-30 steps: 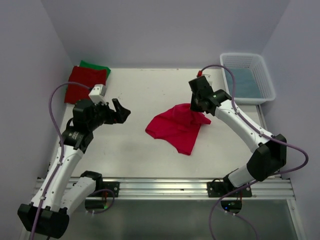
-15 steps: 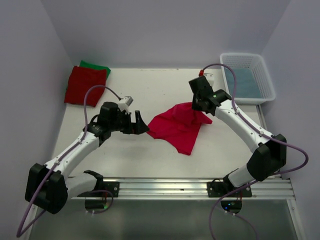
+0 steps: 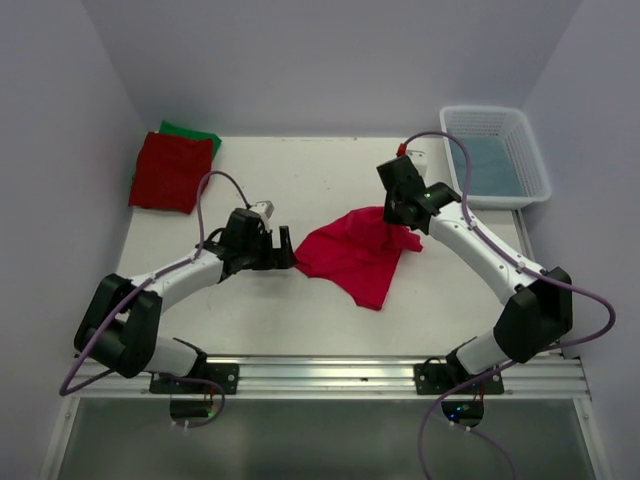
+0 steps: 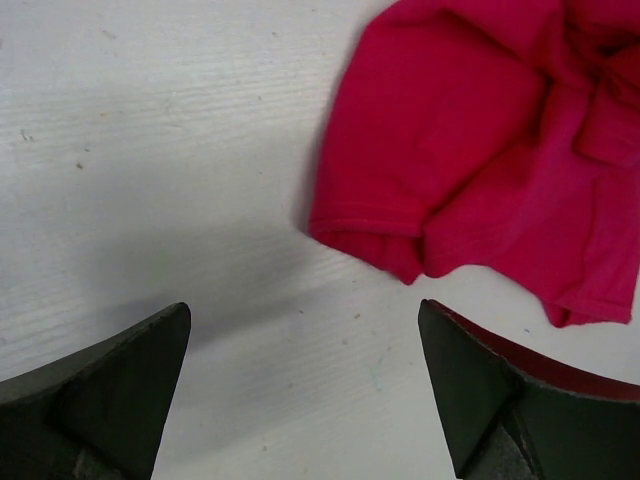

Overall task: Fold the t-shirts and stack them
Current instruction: Move the tshirt to the center of the board, then flatten out the tshirt

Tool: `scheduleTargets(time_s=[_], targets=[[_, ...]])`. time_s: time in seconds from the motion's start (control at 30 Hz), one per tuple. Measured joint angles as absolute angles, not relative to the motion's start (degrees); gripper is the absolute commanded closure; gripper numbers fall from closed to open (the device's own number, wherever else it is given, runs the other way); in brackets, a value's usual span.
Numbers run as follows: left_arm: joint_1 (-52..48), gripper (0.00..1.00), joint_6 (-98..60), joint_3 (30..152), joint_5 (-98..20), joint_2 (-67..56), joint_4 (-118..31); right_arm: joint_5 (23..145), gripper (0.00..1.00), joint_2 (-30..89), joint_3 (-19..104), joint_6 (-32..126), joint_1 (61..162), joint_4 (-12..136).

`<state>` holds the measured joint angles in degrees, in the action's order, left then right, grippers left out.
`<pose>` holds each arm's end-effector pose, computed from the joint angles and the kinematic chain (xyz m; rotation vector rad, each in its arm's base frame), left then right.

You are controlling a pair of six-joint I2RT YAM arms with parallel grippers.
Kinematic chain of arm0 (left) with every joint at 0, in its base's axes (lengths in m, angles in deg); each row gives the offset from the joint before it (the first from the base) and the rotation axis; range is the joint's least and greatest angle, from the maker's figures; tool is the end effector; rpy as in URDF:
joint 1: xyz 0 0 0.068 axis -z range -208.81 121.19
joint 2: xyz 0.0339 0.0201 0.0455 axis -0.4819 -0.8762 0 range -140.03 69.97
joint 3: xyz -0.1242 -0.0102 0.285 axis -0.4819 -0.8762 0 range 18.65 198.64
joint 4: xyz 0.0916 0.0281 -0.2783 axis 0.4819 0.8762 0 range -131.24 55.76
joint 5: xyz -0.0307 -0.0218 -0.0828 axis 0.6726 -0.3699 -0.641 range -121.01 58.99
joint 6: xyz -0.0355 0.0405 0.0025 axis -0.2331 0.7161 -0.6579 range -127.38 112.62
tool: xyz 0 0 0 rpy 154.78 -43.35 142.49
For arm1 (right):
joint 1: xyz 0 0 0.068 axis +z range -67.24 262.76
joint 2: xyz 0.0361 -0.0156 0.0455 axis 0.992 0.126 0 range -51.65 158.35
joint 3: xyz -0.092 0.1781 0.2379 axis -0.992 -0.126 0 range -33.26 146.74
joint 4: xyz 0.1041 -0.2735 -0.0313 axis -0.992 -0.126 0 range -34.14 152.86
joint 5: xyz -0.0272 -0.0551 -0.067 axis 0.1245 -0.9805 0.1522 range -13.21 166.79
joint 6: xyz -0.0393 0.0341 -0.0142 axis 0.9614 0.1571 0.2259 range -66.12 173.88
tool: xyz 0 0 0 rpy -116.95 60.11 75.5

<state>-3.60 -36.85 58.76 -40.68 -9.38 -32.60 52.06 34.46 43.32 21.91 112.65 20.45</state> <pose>0.2615 -0.1297 0.2001 -0.0116 2.4922 -0.6278 0.3116 0.1618 0.3453 0.2214 2.3573 -0.0253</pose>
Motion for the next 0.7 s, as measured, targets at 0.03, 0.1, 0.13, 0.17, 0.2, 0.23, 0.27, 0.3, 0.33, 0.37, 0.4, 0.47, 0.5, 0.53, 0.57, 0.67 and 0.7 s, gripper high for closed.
scheduleTargets(time_s=[0.03, 0.1, 0.13, 0.17, 0.2, 0.23, 0.27, 0.3, 0.33, 0.37, 0.4, 0.47, 0.5, 0.53, 0.57, 0.67, 0.7], targets=[[-3.6, 0.0, -36.92, 58.74, -39.83, -10.54, -33.21, 52.08, 1.0, 34.44, 43.12, 21.91, 112.65, 20.47], [-3.56, 0.0, -37.18, 58.74, -38.6, -13.14, -34.83, 52.1, 1.0, 34.44, 42.84, 21.94, 112.65, 20.51], [-3.53, 0.0, -37.44, 58.63, -38.21, -14.34, -35.66, 52.1, 1.0, 34.42, 42.77, 21.94, 112.65, 20.53], [-3.49, 0.0, -37.83, 58.3, -37.9, -15.41, -36.93, 52.1, 1.0, 34.33, 42.64, 21.96, 112.65, 20.62], [-3.49, 0.0, -38.29, 58.26, -37.9, -15.67, -38.17, 52.17, 1.0, 34.2, 42.51, 21.98, 112.65, 20.66], [-3.4, 0.0, -38.47, 58.24, -37.86, -15.91, -39.77, 52.17, 1.0, 34.04, 42.4, 21.98, 112.65, 20.69], [-3.27, 0.0, -38.82, 58.17, -37.84, -16.48, -41.26, 52.19, 1.0, 33.87, 42.31, 21.98, 112.65, 20.73], [-3.16, 0.0, -39.19, 58.11, -37.95, -17.14, -42.33, 52.21, 1.0, 33.61, 42.25, 22.0, 112.65, 20.77], [-3.05, 0.0, -39.54, 58.11, -38.17, -17.92, -44.08, 52.23, 1.0, 33.43, 42.2, 22.0, 112.65, 20.77], [-2.94, 0.0, -39.84, 58.13, -38.25, -18.62, -45.74, 52.23, 1.0, 33.19, 42.2, 22.0, 112.65, 20.84], [-2.86, 0.0, -40.08, 58.15, -38.63, -19.34, -47.57, 52.23, 1.0, 33.04, 42.18, 22.02, 112.65, 20.86], [-2.77, 0.01, -40.89, 58.26, -39.46, -20.61, -50.24, 52.23, 1.0, 32.8, 42.14, 22.05, 112.65, 20.97], [-2.72, 0.02, -41.31, 58.59, -40.13, -21.51, -51.59, 52.23, 1.0, 32.67, 41.92, 22.05, 112.65, 21.17], [-2.62, 0.02, -41.53, 59.07, -40.9, -22.51, -52.93, 52.23, 1.0, 32.43, 41.61, 22.07, 112.65, 21.32], [-2.33, 0.05, -42.14, 59.86, -41.95, -24.09, -54.63, 52.23, 1.0, 32.3, 41.35, 22.09, 112.65, 21.34], [-1.24, 0.18, -43.36, 61.93, -44.72, -27.69, -58.24, 52.23, 1.0, 32.27, 41.11, 22.2, 112.65, 21.5], [-0.78, 0.24, -43.89, 62.5, -45.86, -28.94, -59.31, 52.23, 1.0, 32.25, 41.0, 22.26, 112.65, 21.65]])
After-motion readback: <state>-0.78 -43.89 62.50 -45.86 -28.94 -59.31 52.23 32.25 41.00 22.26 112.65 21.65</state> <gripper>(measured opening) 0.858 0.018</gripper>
